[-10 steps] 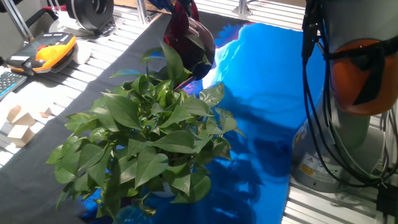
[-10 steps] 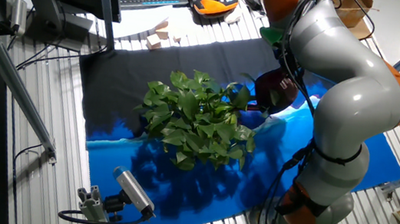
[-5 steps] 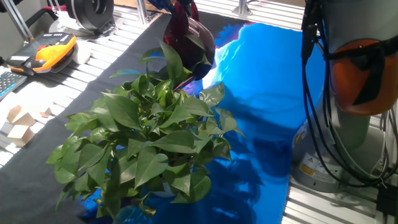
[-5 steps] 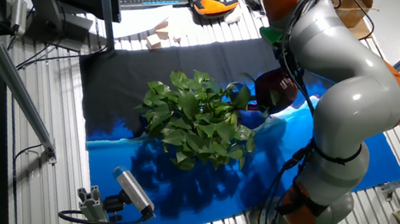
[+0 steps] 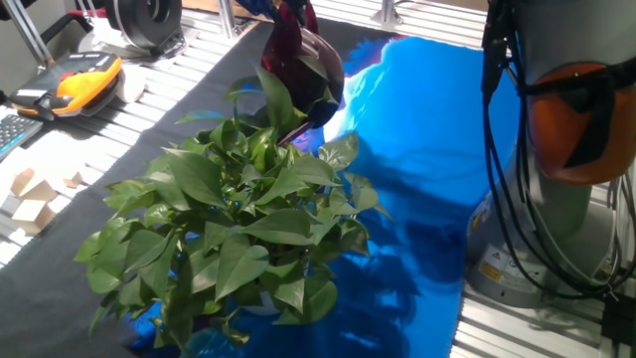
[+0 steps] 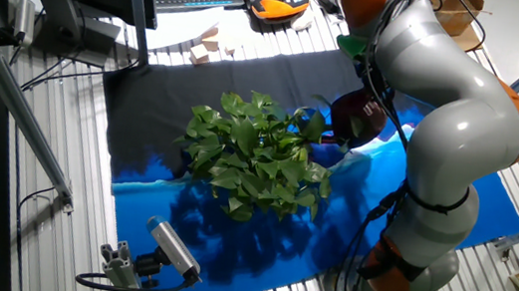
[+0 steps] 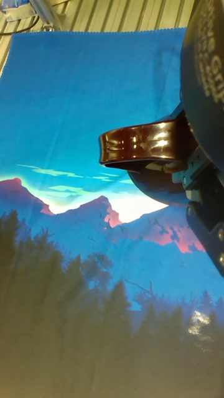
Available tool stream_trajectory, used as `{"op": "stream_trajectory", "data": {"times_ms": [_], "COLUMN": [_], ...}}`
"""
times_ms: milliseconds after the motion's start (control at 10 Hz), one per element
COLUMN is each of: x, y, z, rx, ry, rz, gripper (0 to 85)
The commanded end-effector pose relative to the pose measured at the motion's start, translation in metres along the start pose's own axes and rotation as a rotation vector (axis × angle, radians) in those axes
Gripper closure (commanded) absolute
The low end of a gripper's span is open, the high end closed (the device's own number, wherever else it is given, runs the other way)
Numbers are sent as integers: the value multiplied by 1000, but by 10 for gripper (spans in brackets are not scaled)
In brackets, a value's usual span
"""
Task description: Water the plant
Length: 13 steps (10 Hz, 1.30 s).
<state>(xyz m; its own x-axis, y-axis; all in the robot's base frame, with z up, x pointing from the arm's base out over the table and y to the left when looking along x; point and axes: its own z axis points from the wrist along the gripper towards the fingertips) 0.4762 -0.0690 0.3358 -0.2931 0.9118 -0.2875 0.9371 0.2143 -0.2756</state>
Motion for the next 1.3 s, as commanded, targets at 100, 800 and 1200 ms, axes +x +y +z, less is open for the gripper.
{"op": "stream_trajectory", "data": {"times_ms": [100,800,1200], "x": [-4,-30,-41], "y": [0,22,45], "z": [2,22,36], "rx": [-87,-253,-286], "ry": [50,131,149], "rz": [-73,-317,-408], "gripper": [850,850,850]}}
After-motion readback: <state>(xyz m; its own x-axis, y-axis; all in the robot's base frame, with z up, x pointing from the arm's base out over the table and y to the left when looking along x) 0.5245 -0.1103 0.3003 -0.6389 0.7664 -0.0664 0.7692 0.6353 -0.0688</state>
